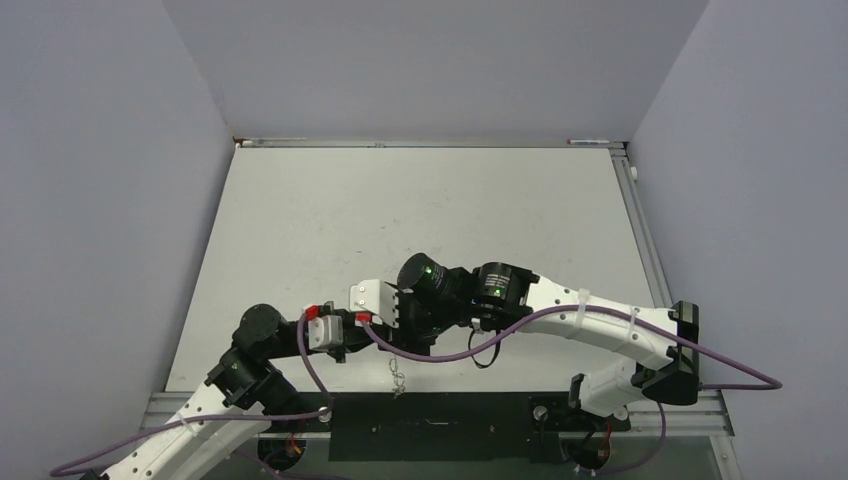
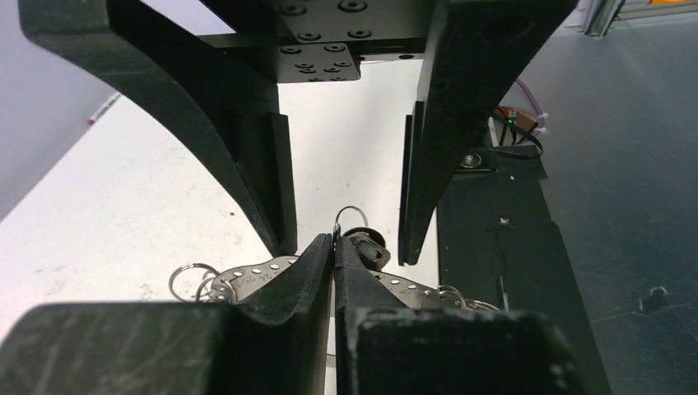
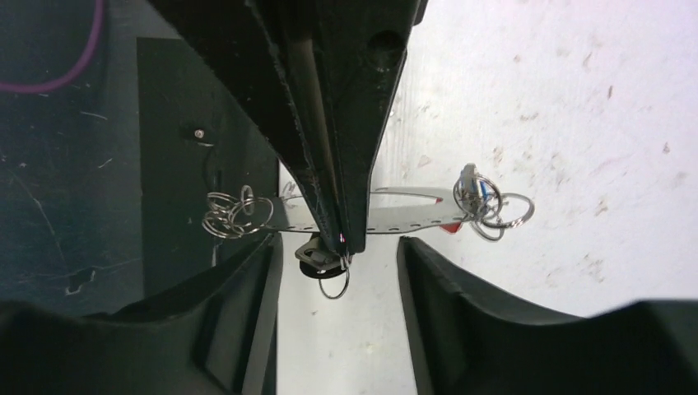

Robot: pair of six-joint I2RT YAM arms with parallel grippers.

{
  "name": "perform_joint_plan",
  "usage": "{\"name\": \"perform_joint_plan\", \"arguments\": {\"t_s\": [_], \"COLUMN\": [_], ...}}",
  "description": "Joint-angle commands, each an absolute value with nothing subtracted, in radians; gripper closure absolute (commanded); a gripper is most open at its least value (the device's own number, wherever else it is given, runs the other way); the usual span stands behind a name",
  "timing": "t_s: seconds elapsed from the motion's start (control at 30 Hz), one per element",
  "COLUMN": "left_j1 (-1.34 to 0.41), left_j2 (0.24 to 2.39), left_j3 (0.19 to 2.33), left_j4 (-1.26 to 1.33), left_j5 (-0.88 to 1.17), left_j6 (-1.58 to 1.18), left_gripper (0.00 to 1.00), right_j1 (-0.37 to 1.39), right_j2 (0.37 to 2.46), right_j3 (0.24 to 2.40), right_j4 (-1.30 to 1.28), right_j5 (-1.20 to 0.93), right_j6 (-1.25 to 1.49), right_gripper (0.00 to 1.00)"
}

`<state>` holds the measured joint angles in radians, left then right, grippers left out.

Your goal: Put the keys on the keyring

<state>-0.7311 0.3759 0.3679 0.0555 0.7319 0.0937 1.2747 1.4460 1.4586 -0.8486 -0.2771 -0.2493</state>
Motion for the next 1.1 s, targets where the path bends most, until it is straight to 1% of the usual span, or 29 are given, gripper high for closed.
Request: {"name": "perform_joint_plan", "arguments": {"t_s": [0.0, 0.07, 0.13, 0.27, 0.4, 0.5, 0.6, 0.7, 0.83, 0.93, 1.07], "left_j1": [-0.715, -0.701, -0.688, -0.678, -0.677, -0.674, -0.668, -0.661, -0.660, -0.658, -0.658], "left_j2": [0.330, 0.314, 0.298, 0.271, 0.235, 0.224, 0.219, 0.207, 0.183, 0.175, 0.129], "left_j3": [0.421, 0.415, 0.409, 0.396, 0.379, 0.384, 0.393, 0.396, 0.390, 0.386, 0.350], "left_j4": [0.106, 0.121, 0.144, 0.177, 0.200, 0.198, 0.174, 0.159, 0.156, 0.156, 0.213], "left_j5": [0.677, 0.671, 0.669, 0.675, 0.656, 0.644, 0.603, 0.563, 0.497, 0.482, 0.488], "left_j6": [0.107, 0.097, 0.088, 0.095, 0.097, 0.091, 0.092, 0.098, 0.095, 0.101, 0.107], "left_gripper": [1.00, 1.00, 1.00, 1.00, 1.00, 1.00, 1.00, 1.00, 1.00, 1.00, 1.00], "right_j1": [1.260, 1.234, 1.187, 1.058, 0.972, 0.950, 0.949, 0.950, 0.954, 0.958, 0.964], "right_j2": [1.345, 1.278, 1.187, 1.039, 1.067, 1.101, 1.107, 1.120, 1.135, 1.135, 1.142], "right_j3": [1.448, 1.419, 1.366, 1.232, 1.214, 1.179, 1.122, 1.112, 1.109, 1.081, 1.047], "right_j4": [-0.708, -0.613, -0.445, -0.180, -0.135, -0.038, 0.109, 0.116, 0.052, 0.051, 0.082], "right_j5": [-0.251, -0.227, -0.233, -0.352, -0.479, -0.543, -0.605, -0.596, -0.446, -0.374, -0.376], "right_j6": [-0.236, -0.205, -0.154, -0.013, 0.106, 0.244, 0.364, 0.378, 0.360, 0.371, 0.388], "right_gripper": [0.43, 0.41, 0.38, 0.33, 0.32, 0.39, 0.40, 0.42, 0.47, 0.48, 0.47]}}
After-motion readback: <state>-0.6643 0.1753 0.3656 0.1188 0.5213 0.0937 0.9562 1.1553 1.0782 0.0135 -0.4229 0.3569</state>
